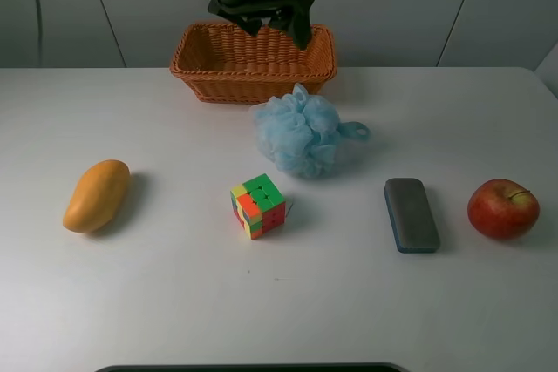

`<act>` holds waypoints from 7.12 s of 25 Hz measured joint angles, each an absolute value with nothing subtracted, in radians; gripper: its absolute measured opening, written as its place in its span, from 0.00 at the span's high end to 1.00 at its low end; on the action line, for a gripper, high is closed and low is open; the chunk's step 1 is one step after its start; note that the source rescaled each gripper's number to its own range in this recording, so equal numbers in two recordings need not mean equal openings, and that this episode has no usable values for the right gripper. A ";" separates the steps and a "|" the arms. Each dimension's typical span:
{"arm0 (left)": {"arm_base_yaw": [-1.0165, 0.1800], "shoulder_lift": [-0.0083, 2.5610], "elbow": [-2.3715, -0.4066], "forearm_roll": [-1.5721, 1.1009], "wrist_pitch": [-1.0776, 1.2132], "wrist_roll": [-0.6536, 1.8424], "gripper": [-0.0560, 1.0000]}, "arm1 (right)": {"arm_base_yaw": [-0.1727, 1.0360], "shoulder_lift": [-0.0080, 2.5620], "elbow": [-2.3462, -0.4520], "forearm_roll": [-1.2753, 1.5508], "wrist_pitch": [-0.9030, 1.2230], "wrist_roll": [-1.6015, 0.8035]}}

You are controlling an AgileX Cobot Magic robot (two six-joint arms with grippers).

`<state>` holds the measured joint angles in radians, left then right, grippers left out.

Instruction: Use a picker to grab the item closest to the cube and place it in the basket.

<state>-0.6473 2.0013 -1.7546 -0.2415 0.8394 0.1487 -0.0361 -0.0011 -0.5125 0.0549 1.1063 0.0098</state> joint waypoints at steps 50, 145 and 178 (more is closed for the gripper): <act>-0.681 2.188 -1.780 -0.291 0.790 0.237 0.89 | -0.036 -0.001 -0.513 0.055 1.106 0.010; -0.514 1.100 -1.941 0.808 1.221 -0.224 0.03 | -0.036 -0.001 -0.513 0.055 1.106 0.010; -0.022 0.005 -0.639 0.106 1.165 -0.171 0.03 | -0.036 -0.001 -0.513 0.055 1.106 0.010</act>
